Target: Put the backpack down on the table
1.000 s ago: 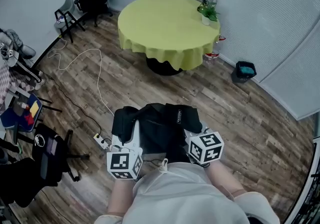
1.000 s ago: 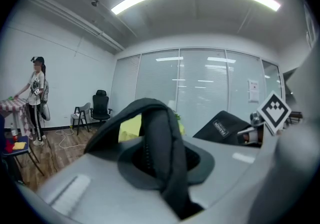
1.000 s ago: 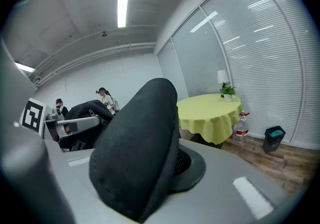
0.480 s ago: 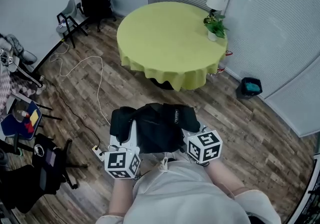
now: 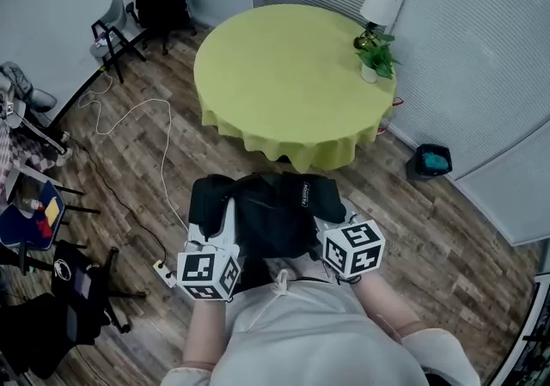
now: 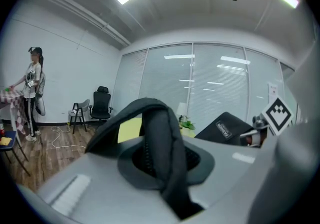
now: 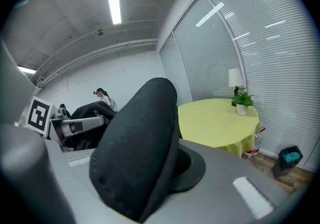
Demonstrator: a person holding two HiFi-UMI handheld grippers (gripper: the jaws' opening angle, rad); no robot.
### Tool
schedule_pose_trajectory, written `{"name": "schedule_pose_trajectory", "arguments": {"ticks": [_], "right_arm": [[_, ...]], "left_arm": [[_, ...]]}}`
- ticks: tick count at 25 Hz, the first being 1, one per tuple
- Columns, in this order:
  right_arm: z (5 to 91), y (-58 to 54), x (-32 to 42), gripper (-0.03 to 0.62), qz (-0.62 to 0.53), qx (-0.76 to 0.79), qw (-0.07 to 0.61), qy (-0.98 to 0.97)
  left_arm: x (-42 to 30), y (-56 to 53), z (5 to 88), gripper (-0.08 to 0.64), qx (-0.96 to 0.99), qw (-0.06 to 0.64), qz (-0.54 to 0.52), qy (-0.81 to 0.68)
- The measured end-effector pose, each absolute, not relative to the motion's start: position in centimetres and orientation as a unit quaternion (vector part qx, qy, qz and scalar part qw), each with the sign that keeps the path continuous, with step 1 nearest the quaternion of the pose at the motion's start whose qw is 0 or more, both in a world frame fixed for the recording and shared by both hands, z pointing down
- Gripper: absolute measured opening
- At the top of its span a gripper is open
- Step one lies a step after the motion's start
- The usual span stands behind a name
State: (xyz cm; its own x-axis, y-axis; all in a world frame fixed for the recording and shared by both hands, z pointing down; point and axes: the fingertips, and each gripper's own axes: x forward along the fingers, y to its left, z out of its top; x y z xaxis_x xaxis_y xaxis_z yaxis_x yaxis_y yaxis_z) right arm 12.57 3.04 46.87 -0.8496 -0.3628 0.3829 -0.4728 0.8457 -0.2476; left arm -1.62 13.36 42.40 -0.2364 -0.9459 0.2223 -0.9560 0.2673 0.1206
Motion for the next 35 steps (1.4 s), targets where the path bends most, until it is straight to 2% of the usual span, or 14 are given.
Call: {"name": "schedule_pose_trajectory", "arguments": {"ticks": [6, 25, 35], "right_arm": [[46.8, 0.2, 10.0, 0.032, 0.174, 0.25, 0.163, -0.939], [44.1, -7.3, -5.9, 0.032, 0.184, 0.379, 0.127, -0.898], [44.1, -12.4, -8.7, 0.032, 0.187, 0.388, 0.137, -0.892]], "left_arm": [[-4.7, 9.6, 42.3, 0.043, 0.633, 0.128, 0.021, -0.763], [-22.9, -2.0, 39.2, 0.043, 0.738, 0.109, 0.038, -0.665], [-26.1, -7.3, 39.6, 0.043, 0.746, 0.123, 0.031, -0.654]]}}
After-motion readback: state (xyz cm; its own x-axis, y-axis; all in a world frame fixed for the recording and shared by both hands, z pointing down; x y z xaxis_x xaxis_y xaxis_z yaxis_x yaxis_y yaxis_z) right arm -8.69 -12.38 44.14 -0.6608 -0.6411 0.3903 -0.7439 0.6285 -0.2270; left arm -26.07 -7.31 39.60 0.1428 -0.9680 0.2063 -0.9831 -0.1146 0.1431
